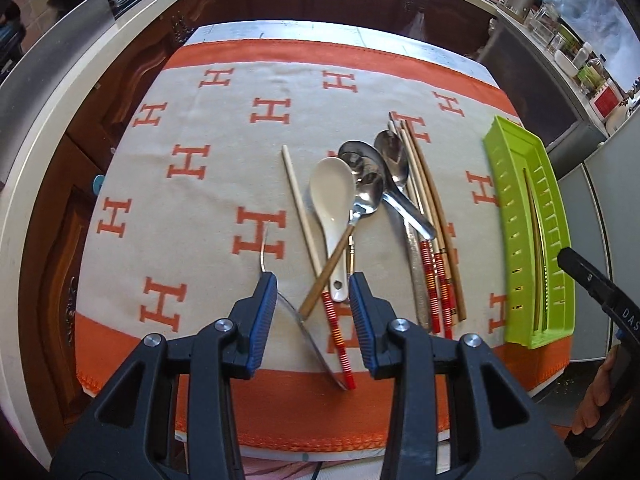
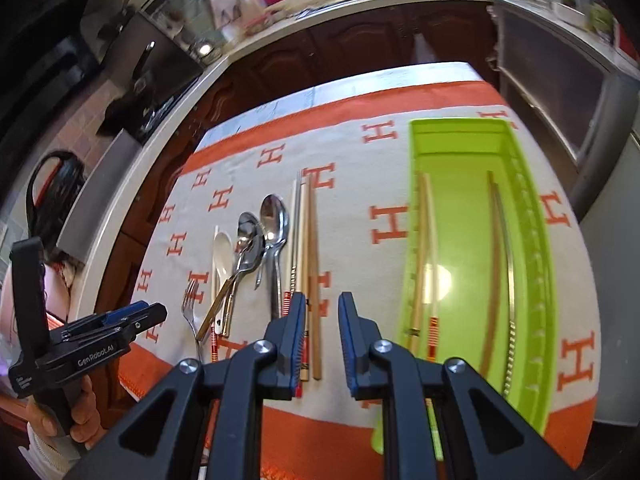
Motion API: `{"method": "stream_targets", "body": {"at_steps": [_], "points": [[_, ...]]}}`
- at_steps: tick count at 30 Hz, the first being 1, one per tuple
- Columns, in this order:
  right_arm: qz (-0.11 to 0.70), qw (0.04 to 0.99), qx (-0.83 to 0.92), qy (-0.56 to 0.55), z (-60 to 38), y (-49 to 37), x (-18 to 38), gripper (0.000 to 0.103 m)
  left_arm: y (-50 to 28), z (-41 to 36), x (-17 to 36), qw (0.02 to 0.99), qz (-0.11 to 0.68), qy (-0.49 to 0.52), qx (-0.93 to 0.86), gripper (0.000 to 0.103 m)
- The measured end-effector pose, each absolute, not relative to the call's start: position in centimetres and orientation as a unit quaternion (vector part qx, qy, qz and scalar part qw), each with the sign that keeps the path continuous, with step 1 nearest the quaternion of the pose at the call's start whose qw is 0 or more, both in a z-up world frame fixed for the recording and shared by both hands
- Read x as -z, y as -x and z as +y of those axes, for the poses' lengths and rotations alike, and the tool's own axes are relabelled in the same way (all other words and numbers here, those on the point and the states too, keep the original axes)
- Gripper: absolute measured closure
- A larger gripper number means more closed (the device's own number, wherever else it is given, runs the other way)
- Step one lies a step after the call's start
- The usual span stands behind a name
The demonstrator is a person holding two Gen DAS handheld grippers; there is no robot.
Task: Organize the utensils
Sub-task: 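Grasp another brown wooden chopstick from the pile with the right tool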
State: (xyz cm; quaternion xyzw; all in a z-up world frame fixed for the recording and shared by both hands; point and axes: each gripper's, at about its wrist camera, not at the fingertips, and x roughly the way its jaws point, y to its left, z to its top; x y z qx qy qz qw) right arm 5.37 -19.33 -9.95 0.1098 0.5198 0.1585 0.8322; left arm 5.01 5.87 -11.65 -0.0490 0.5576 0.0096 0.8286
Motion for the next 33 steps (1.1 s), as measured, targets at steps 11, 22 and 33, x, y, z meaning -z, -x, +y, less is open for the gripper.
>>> {"method": "stream_targets", "body": {"at_steps": [11,22,33], "points": [[0.579,0.803,-0.136,-0.025,-14.6,-7.9,14.5,0.087,-4.7,6.3,13.1,0.838,0.544,0.041,0.022,0.069],[0.598,0.794,-0.101,0.043,-12.5,-9.2,16.7,0.092,-5.4,8.5,14.7,0.834,0.545,0.074,0.040,0.069],[0.576,0.809,-0.095,0.073,-11.3,-11.3,17.3,0.092,-5.6,9.7,15.7,0.830,0.549,0.089,0.039,0.069]]}}
